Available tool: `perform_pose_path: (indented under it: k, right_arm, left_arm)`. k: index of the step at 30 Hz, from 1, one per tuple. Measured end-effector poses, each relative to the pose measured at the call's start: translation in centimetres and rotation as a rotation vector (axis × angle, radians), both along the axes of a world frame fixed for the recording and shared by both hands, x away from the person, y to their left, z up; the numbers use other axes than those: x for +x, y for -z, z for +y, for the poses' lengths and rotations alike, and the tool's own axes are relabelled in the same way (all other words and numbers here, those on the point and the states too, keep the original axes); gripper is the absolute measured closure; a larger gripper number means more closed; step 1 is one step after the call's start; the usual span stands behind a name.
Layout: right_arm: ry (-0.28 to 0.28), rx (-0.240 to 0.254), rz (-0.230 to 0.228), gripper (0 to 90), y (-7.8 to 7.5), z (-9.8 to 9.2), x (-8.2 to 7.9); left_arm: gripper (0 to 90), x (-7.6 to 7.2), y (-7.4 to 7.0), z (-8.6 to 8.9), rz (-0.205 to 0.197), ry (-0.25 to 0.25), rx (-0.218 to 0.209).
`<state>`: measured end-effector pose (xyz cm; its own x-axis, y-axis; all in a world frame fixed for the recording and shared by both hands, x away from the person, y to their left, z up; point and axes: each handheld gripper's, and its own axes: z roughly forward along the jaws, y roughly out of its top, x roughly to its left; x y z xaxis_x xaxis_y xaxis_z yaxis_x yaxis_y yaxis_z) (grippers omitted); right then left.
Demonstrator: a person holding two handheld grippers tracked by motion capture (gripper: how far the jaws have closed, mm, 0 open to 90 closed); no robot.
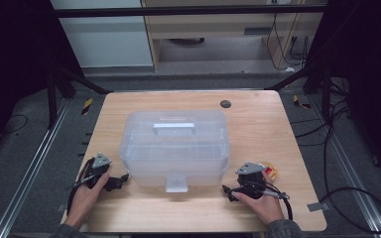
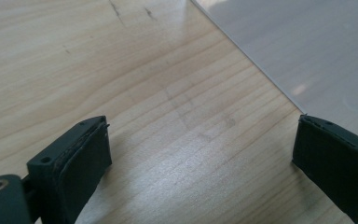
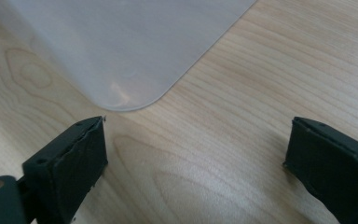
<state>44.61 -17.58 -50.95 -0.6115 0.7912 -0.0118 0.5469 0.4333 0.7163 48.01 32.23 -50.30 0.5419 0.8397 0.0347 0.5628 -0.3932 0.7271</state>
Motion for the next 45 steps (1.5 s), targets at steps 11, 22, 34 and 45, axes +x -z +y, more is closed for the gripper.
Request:
perform_pose_path:
  k: [11,22,34,45]
  right_arm:
    - [-0.057,-0.070,0.003,16.6,-3.8,-0.3,-1.0]
    - [-0.072,-0.130,0.007,21.2,-8.1,-1.3,-1.0]
    - [-0.149,-0.180,-0.024,41.5,-15.8,-2.0,-0.4]
    - [-0.172,-0.211,-0.052,52.5,-21.8,-1.8,2.4]
  left_arm:
    - [3.4,-2.4,-1.1,-0.8,0.007,0.083,0.065]
    - [3.3,-2.5,-1.9,-1.1,0.009,0.108,0.052]
    - [2.9,-3.4,-1.8,-1.5,0.049,0.173,0.065]
    - [4.7,-3.6,-2.5,-1.0,0.071,0.181,0.049]
